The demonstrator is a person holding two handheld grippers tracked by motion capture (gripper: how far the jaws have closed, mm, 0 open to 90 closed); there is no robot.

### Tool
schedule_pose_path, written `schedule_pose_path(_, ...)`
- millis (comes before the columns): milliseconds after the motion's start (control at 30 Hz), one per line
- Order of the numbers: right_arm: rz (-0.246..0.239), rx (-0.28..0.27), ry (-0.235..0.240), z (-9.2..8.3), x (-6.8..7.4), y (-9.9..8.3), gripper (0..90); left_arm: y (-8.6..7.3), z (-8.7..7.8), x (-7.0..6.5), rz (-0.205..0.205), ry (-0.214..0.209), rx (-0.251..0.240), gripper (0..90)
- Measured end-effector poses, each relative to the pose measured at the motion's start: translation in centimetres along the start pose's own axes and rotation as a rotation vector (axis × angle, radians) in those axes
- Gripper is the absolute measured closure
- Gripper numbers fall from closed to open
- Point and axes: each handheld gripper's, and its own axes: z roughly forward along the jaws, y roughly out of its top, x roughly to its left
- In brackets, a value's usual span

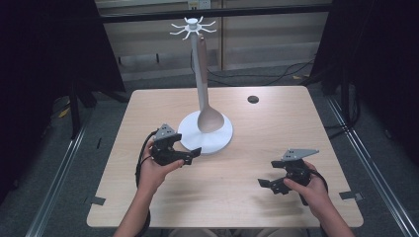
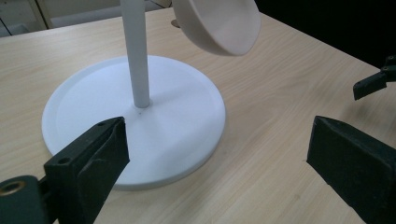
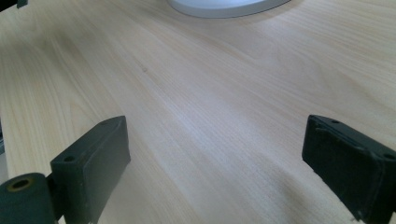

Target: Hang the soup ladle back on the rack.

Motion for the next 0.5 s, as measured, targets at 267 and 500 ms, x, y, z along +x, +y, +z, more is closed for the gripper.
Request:
schedule_pose_path(267, -0.005, -0.003, 0.0, -0.1, 0.0, 0.0, 7.2, -1.2, 0.2, 0.4, -0.004, 0.009, 0.015, 5.0)
schedule_pose_path(500, -0.007, -0.002, -0.001, -0.1, 0.1, 0.0, 7.2, -2.1, 0.3, 0.8, -0.015, -0.006, 0.025, 5.0)
